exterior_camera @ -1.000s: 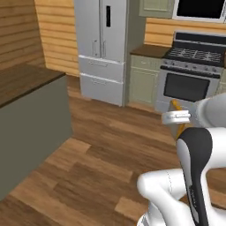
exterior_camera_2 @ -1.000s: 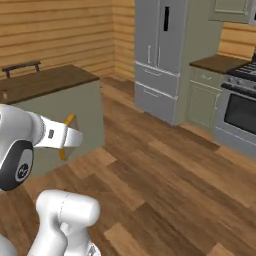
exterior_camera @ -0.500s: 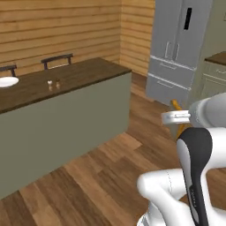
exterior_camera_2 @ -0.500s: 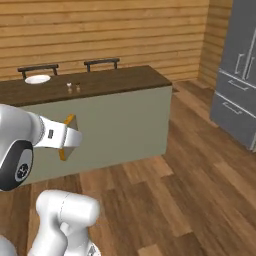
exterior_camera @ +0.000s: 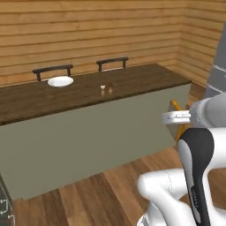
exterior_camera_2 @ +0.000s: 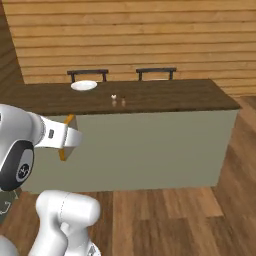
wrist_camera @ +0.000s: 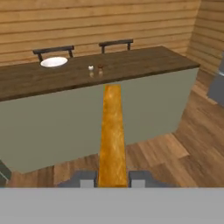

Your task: Start the toaster. Once the lever pops up, take the bread to the plate on the dining counter.

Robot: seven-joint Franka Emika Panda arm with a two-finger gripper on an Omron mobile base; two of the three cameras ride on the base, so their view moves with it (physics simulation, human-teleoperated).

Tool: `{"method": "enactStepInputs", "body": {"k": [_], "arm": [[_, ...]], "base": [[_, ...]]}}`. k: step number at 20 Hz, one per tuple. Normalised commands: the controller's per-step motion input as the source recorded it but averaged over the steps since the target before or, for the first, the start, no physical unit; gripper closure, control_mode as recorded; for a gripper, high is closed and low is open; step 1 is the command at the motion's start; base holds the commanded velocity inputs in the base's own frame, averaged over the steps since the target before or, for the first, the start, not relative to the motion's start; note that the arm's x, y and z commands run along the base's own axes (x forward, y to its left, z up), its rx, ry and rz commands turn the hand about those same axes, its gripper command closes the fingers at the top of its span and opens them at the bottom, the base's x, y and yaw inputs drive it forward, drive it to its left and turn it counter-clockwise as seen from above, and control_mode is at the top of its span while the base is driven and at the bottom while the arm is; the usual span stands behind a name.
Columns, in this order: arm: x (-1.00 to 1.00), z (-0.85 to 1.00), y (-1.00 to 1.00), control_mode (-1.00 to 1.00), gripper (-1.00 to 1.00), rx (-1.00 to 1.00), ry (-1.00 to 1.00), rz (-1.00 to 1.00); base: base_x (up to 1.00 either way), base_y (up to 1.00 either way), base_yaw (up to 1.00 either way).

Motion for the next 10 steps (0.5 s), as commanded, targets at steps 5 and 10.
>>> {"method": "enactStepInputs", "body": {"k": [5,10], "arm": [[0.0,0.0,0.0,1.0,1.0,0.0,0.0,0.0],[0.0,0.0,0.0,1.0,1.0,0.0,0.0,0.0]], "base": [[1.0,0.05,0.37],[0.88,-0.17,0.22]]}}
